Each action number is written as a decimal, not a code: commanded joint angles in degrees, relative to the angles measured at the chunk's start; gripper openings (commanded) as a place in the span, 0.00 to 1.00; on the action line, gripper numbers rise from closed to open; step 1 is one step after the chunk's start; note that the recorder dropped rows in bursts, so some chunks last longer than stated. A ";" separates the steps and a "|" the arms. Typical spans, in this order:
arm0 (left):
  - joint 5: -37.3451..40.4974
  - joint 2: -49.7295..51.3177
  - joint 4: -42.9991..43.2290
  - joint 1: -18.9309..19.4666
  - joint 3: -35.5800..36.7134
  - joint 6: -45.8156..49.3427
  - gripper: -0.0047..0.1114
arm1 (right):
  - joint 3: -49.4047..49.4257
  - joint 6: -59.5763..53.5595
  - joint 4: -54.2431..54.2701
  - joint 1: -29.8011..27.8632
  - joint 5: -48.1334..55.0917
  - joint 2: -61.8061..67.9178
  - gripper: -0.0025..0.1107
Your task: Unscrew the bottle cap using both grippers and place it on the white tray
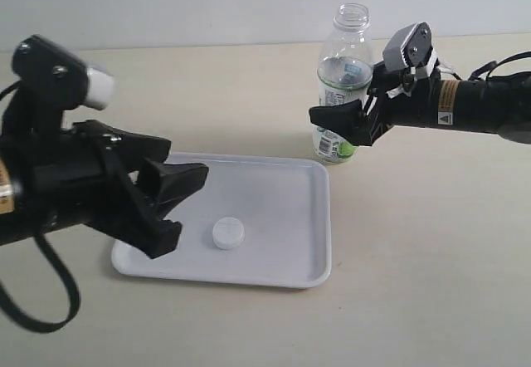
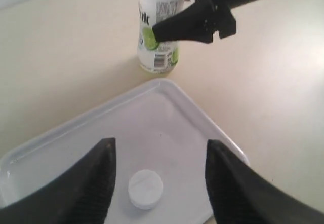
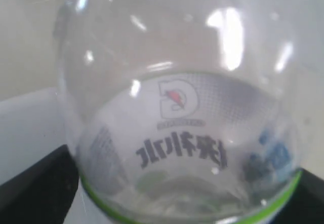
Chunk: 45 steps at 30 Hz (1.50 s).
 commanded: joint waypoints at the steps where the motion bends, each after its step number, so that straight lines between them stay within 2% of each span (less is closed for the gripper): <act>1: -6.56 -8.61 0.26 -0.15 6.12 -0.42 0.48 | -0.10 4.67 -5.09 -1.21 3.12 -1.97 0.78; 3: -8.12 -12.22 0.26 -0.15 8.53 -0.42 0.42 | -0.10 7.46 -7.76 -1.30 2.97 -2.77 0.78; 11: -9.63 -25.78 0.26 -0.15 16.50 -0.28 0.04 | -0.10 17.88 -21.90 -1.30 4.09 -6.16 0.78; 18: -10.90 -35.74 0.26 -0.15 21.56 -0.41 0.04 | -0.10 31.89 -29.32 -1.30 9.85 -8.81 0.77; 21: -10.90 -39.70 0.26 -0.15 23.39 -0.26 0.04 | -0.03 38.77 -29.32 -1.33 13.61 -9.71 0.77; 29: -10.68 -48.58 -1.25 -0.15 27.08 -0.37 0.04 | 2.90 43.95 -29.32 -1.60 16.38 -9.71 0.74; 32: -10.11 -50.36 -1.51 -0.04 27.08 -0.21 0.04 | 4.84 43.95 -29.32 -2.12 18.61 -9.71 0.64; 36: -8.03 -52.62 -1.97 1.22 27.08 -0.21 0.04 | 6.52 42.91 -29.32 -4.49 15.71 -10.72 0.37; 40: -5.07 -54.47 -2.98 3.89 27.08 -0.33 0.04 | 7.79 39.83 -29.32 -6.75 6.63 -13.81 0.13; 41: -3.64 -54.96 -3.10 5.58 27.08 -0.33 0.04 | 9.01 38.89 -29.32 -7.32 4.64 -16.18 0.02; 45: -1.95 -55.88 -3.21 9.12 27.08 -0.77 0.04 | 12.24 36.99 -29.32 -7.32 6.36 -21.46 0.02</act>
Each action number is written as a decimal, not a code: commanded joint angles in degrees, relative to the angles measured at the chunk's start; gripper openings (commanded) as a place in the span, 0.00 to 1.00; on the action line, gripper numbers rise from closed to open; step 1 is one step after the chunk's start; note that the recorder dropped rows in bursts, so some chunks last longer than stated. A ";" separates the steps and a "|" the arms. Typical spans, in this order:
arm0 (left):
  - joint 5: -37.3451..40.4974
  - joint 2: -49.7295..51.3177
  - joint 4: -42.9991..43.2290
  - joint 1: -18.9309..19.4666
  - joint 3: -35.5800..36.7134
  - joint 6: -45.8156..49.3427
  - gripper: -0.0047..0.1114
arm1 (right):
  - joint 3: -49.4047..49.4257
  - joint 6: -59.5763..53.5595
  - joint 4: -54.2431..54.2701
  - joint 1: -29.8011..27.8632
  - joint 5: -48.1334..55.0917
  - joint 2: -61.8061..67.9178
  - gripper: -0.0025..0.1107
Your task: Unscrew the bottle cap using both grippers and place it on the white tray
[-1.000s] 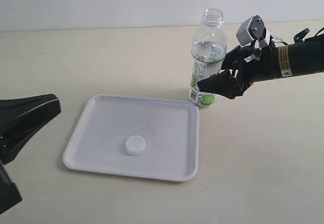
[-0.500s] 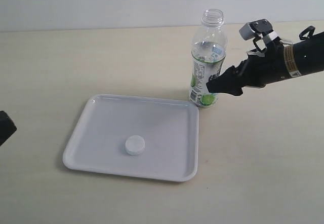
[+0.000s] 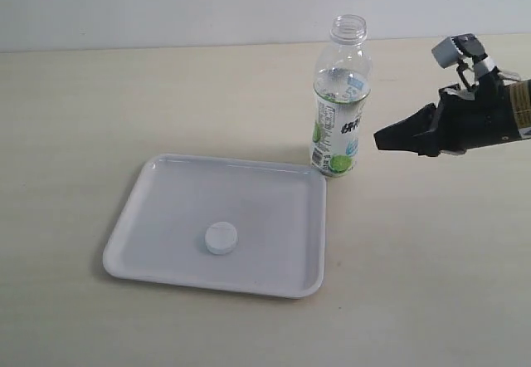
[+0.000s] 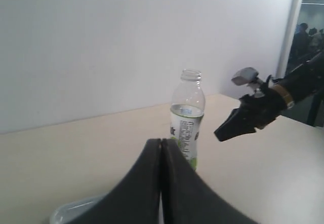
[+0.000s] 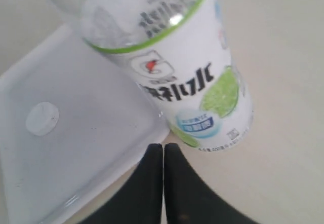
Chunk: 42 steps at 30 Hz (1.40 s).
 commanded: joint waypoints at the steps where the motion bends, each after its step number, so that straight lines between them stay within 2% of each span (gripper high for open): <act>1: 2.77 -1.81 -0.87 4.70 0.13 -1.62 0.04 | 4.67 -4.38 1.06 -0.39 -0.34 -7.87 0.02; 6: 7.07 -6.17 -0.87 8.75 0.13 -2.57 0.04 | 11.49 -7.31 4.24 -0.39 1.75 -19.68 0.02; 12: 13.11 -13.52 -0.87 16.28 0.13 -2.61 0.04 | 24.88 -12.71 11.45 -0.39 2.67 -45.72 0.02; 16: 15.14 -13.52 -0.72 21.24 0.13 -2.61 0.04 | 30.82 -10.96 11.58 -0.39 2.94 -64.11 0.02; 20: 15.79 -13.52 -0.72 23.38 0.13 -2.61 0.04 | 33.47 -5.30 11.25 -0.39 2.93 -76.68 0.02; 28: 19.87 -13.52 -0.72 23.40 0.13 -2.61 0.04 | 35.13 6.22 7.51 -0.39 2.69 -93.47 0.02; 36: 19.87 -13.52 -0.72 23.40 0.13 -2.61 0.04 | 35.13 18.58 5.37 -0.39 2.69 -94.46 0.02; 42: 19.87 -13.52 -0.72 23.40 0.13 -2.61 0.04 | 35.13 18.75 5.37 -0.39 2.69 -94.46 0.02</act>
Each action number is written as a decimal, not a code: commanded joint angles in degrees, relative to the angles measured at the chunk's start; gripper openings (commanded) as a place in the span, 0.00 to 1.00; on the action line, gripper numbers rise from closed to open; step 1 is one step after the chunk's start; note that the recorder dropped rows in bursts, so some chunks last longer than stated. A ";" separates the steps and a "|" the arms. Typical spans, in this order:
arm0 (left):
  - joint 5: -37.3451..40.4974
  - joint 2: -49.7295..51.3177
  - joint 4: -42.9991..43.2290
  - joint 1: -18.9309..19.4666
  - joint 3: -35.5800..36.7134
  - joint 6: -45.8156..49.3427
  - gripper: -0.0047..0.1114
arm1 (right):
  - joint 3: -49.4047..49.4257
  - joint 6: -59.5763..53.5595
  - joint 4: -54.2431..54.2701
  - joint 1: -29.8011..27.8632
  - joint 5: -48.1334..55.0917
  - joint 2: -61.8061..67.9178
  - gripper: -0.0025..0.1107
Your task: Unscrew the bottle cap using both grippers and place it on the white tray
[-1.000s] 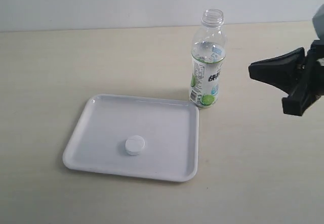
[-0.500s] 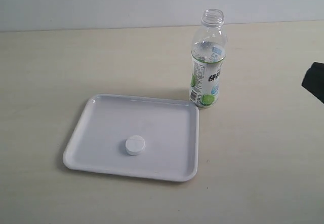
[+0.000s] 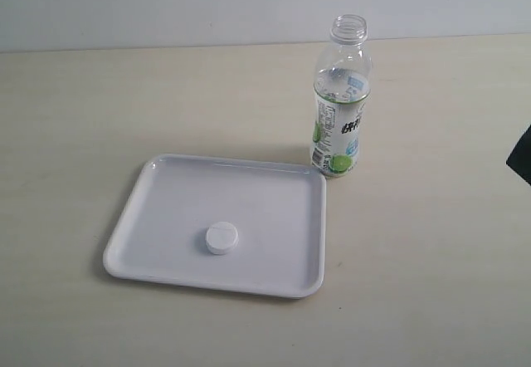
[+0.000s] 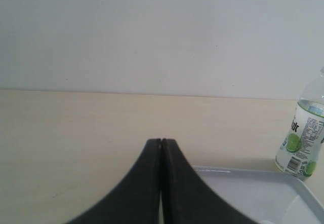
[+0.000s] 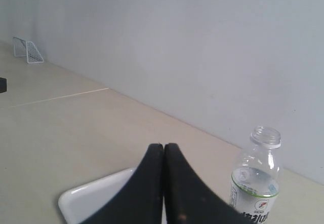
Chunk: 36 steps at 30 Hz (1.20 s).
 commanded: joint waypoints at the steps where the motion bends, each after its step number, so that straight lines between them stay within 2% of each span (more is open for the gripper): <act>1: 0.10 -0.41 -0.28 0.12 0.13 -0.36 0.04 | 0.36 0.79 -0.01 -0.26 0.09 -0.25 0.02; 14: 0.10 -0.41 -0.28 0.12 0.13 -0.36 0.04 | 0.36 -0.64 -0.01 -0.26 1.10 -0.25 0.02; 16: 0.10 -0.41 -0.28 0.12 0.13 -0.36 0.04 | 0.36 -0.82 -0.21 0.34 5.34 -0.38 0.02; 22: 0.09 -0.41 -0.28 0.12 0.13 -0.25 0.04 | 0.36 12.20 -1.78 8.85 29.59 -1.96 0.02; 24: 0.09 -0.41 -0.28 0.12 0.13 -0.25 0.04 | 0.36 13.91 -1.78 11.23 34.69 -2.89 0.02; 36: 0.09 -0.41 -0.28 0.12 0.13 -0.15 0.04 | 0.36 13.90 -3.24 12.47 43.08 -3.67 0.02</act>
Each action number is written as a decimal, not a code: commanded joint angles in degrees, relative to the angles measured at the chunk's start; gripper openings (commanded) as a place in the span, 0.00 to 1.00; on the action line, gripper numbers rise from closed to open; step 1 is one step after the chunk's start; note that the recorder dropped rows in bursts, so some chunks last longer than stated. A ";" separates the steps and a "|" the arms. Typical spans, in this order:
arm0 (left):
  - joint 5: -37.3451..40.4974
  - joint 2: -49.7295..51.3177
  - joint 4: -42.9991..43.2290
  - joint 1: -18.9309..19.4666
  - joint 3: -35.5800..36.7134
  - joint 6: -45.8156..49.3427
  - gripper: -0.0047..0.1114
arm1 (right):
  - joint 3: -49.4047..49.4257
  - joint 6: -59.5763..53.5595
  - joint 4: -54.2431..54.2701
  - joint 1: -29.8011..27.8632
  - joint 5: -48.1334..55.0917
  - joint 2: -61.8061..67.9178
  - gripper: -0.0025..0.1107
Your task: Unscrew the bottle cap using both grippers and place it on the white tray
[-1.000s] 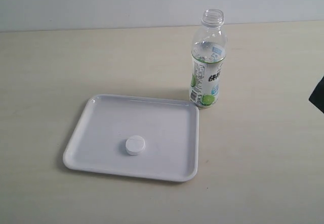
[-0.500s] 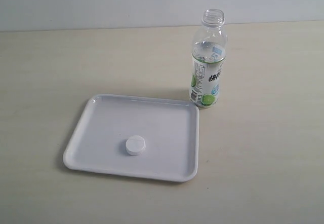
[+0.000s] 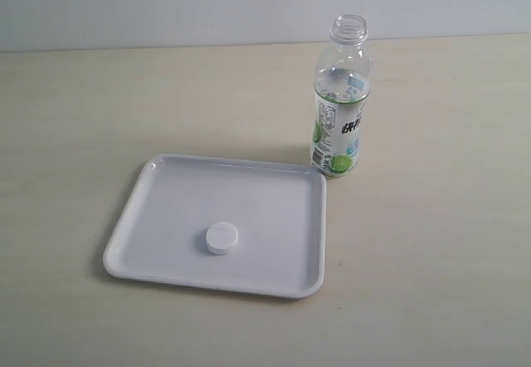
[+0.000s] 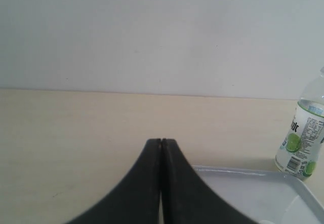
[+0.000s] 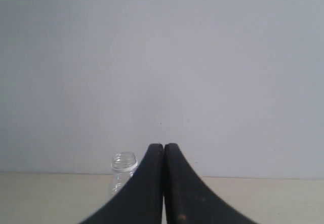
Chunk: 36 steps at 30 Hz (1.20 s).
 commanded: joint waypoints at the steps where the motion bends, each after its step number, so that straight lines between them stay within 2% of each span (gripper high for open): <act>1: 0.06 -0.41 -0.28 0.12 0.13 -0.01 0.04 | 0.29 0.17 -0.23 0.20 2.64 -0.12 0.02; 4: 0.06 -0.41 -0.28 0.12 0.13 -0.01 0.04 | 0.38 -4.90 4.01 0.20 3.48 -0.12 0.02; 5: 0.06 -0.41 -0.28 0.12 0.13 -0.01 0.04 | 0.81 -17.86 19.55 0.20 5.83 -0.12 0.02; 6: 0.06 -0.41 -0.28 0.12 0.13 -0.01 0.04 | 0.92 -25.53 28.72 0.20 8.52 -0.12 0.02; 7: 0.06 -0.41 -0.28 0.12 0.13 -0.01 0.04 | 1.32 -47.04 53.28 0.20 16.21 -0.12 0.02; 8: 0.06 -0.41 -0.28 0.12 0.13 -0.01 0.04 | 1.32 -57.82 61.58 0.20 19.76 -0.12 0.02; 9: 0.06 -0.41 -0.28 0.12 0.13 0.12 0.04 | 1.41 -74.46 73.74 0.20 27.26 -0.12 0.02; 11: 0.06 -0.41 -0.28 0.12 0.13 0.12 0.04 | 2.05 -80.65 78.37 0.20 30.78 -0.12 0.02; 15: 0.06 -0.41 -0.28 0.12 0.13 0.12 0.04 | 6.60 -81.57 79.58 0.20 29.47 -4.65 0.02; 18: 0.06 -0.41 -0.28 0.12 0.13 0.23 0.04 | 9.48 -94.75 89.73 0.20 28.04 -8.24 0.02; 21: 0.06 -0.41 -0.28 0.12 0.13 0.23 0.04 | 10.34 -101.65 94.37 0.20 27.89 -8.80 0.02; 36: 0.06 -0.41 -0.28 0.12 0.13 0.23 0.04 | 13.82 -101.57 95.22 0.20 27.73 -8.80 0.02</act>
